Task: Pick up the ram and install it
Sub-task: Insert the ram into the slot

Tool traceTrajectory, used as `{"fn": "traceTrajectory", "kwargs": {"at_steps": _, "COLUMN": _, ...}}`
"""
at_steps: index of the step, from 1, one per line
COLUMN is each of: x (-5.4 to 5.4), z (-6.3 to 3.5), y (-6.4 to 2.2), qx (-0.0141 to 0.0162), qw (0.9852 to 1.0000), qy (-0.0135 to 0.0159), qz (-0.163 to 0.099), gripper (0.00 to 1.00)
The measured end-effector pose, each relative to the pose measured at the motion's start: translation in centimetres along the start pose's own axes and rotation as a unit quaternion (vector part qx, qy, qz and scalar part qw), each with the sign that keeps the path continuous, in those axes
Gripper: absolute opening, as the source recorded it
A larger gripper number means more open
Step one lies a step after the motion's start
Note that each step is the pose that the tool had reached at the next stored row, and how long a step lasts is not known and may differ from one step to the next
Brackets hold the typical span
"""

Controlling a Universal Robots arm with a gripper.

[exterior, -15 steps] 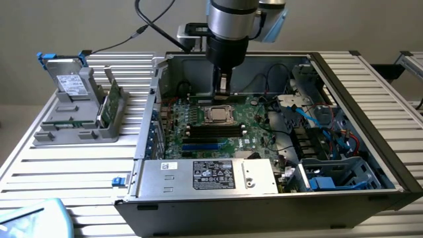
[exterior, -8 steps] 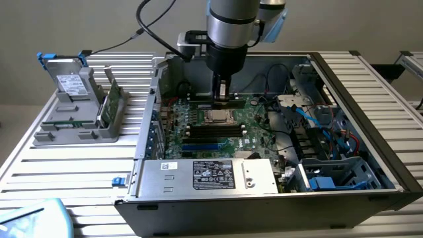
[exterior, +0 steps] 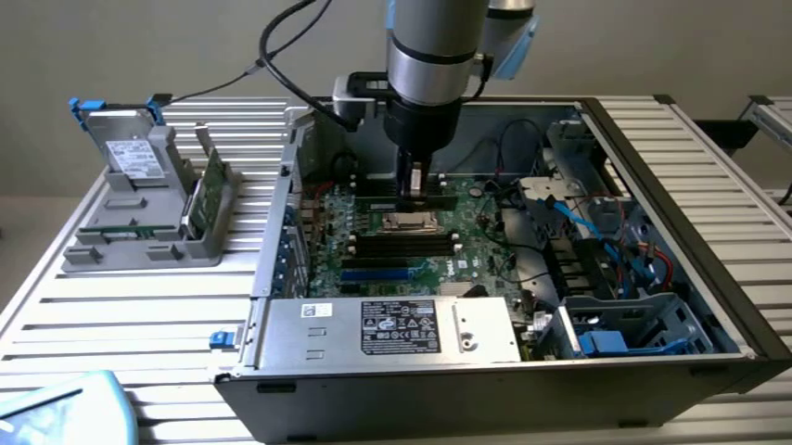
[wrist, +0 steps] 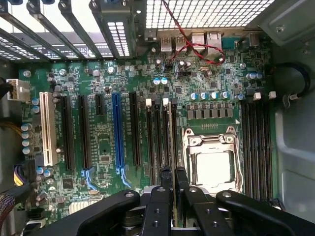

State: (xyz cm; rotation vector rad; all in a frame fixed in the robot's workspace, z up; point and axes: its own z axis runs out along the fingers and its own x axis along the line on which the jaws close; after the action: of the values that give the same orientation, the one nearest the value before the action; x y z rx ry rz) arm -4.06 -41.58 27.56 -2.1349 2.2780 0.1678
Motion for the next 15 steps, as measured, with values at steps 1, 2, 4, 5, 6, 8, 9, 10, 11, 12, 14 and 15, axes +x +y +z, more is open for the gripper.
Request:
{"fn": "traceTrajectory", "kwargs": {"at_steps": 1, "x": 0.0, "z": 0.17, "y": -0.01, "qx": 0.0, "qw": 1.0, "qy": -0.0002, "qz": 0.0, "gripper": 0.15}}
{"fn": "traceTrajectory", "kwargs": {"at_steps": 2, "x": 0.0, "z": 0.35, "y": -0.02, "qx": -0.0001, "qw": 1.0, "qy": -0.0006, "qz": 0.0, "gripper": 0.15}}
{"fn": "traceTrajectory", "kwargs": {"at_steps": 4, "x": 0.1, "z": 0.71, "y": -0.05, "qx": -0.0001, "qw": 1.0, "qy": -0.0012, "qz": 0.0, "gripper": 0.15}}
{"fn": "traceTrajectory", "kwargs": {"at_steps": 5, "x": 0.2, "z": 0.89, "y": -0.07, "qx": -0.0001, "qw": 1.0, "qy": -0.0016, "qz": 0.0, "gripper": 0.15}}
{"fn": "traceTrajectory", "kwargs": {"at_steps": 6, "x": 0.2, "z": 1.07, "y": -0.08, "qx": -0.0001, "qw": 1.0, "qy": -0.0018, "qz": 0.0, "gripper": 0.15}}
{"fn": "traceTrajectory", "kwargs": {"at_steps": 8, "x": 0.3, "z": 1.42, "y": -0.11, "qx": -0.0002, "qw": 1.0, "qy": -0.0019, "qz": -0.001, "gripper": 0.15}}
{"fn": "traceTrajectory", "kwargs": {"at_steps": 9, "x": 0.4, "z": 1.61, "y": -0.12, "qx": -0.0002, "qw": 1.0, "qy": -0.0019, "qz": -0.001, "gripper": 0.15}}
{"fn": "traceTrajectory", "kwargs": {"at_steps": 10, "x": 0.4, "z": 1.78, "y": -0.14, "qx": -0.0003, "qw": 1.0, "qy": -0.0019, "qz": -0.002, "gripper": 0.15}}
{"fn": "traceTrajectory", "kwargs": {"at_steps": 11, "x": 0.5, "z": 1.96, "y": -0.15, "qx": -0.0003, "qw": 1.0, "qy": -0.0019, "qz": -0.002, "gripper": 0.15}}
{"fn": "traceTrajectory", "kwargs": {"at_steps": 12, "x": 0.5, "z": 2.14, "y": -0.17, "qx": -0.0004, "qw": 1.0, "qy": -0.0019, "qz": -0.003, "gripper": 0.15}}
{"fn": "traceTrajectory", "kwargs": {"at_steps": 14, "x": 0.6, "z": 2.49, "y": -0.2, "qx": -0.0006, "qw": 1.0, "qy": -0.0017, "qz": -0.004, "gripper": 0.15}}
{"fn": "traceTrajectory", "kwargs": {"at_steps": 15, "x": 0.7, "z": 2.67, "y": -0.21, "qx": -0.0007, "qw": 1.0, "qy": -0.0017, "qz": -0.005, "gripper": 0.15}}
